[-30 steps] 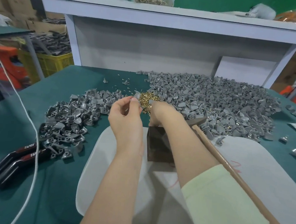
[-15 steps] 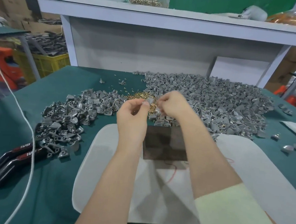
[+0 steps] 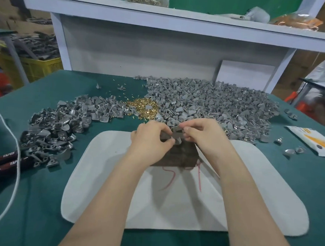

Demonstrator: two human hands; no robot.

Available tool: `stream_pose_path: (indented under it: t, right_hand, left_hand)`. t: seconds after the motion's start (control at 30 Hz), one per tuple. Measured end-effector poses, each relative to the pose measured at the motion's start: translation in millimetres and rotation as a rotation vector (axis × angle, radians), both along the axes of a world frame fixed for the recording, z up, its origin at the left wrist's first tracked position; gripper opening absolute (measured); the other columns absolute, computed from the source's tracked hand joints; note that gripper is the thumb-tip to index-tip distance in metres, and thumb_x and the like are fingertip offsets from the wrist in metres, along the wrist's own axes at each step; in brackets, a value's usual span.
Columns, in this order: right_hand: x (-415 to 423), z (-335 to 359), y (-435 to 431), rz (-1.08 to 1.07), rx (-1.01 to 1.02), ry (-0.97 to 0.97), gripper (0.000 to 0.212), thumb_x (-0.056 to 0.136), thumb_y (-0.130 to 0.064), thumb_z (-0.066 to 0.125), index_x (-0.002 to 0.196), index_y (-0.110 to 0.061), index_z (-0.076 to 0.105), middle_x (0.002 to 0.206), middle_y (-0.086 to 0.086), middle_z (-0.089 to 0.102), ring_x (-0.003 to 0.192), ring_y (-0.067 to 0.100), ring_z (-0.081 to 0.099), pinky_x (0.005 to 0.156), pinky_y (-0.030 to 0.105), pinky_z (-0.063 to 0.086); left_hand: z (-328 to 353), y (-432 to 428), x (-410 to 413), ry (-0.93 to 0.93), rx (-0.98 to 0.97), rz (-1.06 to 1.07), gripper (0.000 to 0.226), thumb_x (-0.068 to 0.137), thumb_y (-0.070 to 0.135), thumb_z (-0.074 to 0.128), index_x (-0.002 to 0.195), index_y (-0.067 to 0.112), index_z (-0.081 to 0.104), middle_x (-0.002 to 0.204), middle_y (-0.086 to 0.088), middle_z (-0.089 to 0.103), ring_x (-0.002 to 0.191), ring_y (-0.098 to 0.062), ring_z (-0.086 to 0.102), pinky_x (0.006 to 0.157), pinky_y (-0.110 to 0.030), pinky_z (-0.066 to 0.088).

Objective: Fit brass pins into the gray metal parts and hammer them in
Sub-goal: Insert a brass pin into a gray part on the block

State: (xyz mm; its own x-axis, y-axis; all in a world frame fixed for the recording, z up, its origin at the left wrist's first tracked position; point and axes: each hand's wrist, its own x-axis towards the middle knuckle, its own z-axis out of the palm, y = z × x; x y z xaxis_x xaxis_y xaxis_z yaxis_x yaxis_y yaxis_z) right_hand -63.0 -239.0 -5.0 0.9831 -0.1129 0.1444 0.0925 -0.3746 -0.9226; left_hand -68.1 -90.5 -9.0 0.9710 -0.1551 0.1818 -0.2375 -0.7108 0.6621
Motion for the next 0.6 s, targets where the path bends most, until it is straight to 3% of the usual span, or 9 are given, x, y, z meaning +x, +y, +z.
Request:
stream_pose_path:
  t: [0.2, 0.3, 0.5, 0.6]
  right_hand:
    - [-6, 7, 8, 0.042, -0.061, -0.068, 0.024, 0.085, 0.003, 0.06, 0.076, -0.018, 0.064, 0.079, 0.005, 0.066, 0.079, 0.021, 0.064, 0.083, 0.041, 0.055]
    - [-8, 9, 12, 0.055, -0.099, -0.076, 0.018, 0.086, 0.003, 0.06, 0.081, -0.014, 0.065, 0.086, 0.01, 0.069, 0.087, 0.027, 0.066, 0.084, 0.042, 0.054]
    - [-10, 12, 14, 0.075, -0.102, -0.108, 0.021, 0.086, 0.003, 0.06, 0.082, -0.017, 0.058, 0.079, 0.003, 0.062, 0.073, 0.016, 0.06, 0.074, 0.033, 0.054]
    - [-9, 10, 12, 0.052, -0.097, -0.091, 0.01, 0.086, -0.003, 0.063, 0.09, -0.012, 0.063, 0.086, 0.009, 0.067, 0.083, 0.025, 0.065, 0.08, 0.041, 0.055]
  left_hand:
    - [4, -3, -3, -0.063, -0.162, -0.018, 0.008, 0.087, 0.023, 0.063, 0.091, 0.031, 0.064, 0.107, 0.005, 0.064, 0.107, -0.019, 0.056, 0.096, -0.04, 0.044]
    - [4, -6, -3, -0.109, -0.192, -0.011, 0.01, 0.089, 0.019, 0.061, 0.093, 0.024, 0.068, 0.099, 0.006, 0.064, 0.102, -0.019, 0.058, 0.093, -0.039, 0.045]
    - [4, -6, -2, -0.146, -0.184, 0.0, 0.012, 0.09, 0.016, 0.058, 0.087, 0.021, 0.068, 0.098, 0.002, 0.066, 0.098, -0.019, 0.059, 0.091, -0.038, 0.045]
    - [4, -7, -3, -0.157, -0.184, 0.003, 0.014, 0.09, 0.018, 0.058, 0.08, 0.026, 0.062, 0.098, 0.001, 0.066, 0.1, -0.021, 0.058, 0.094, -0.043, 0.043]
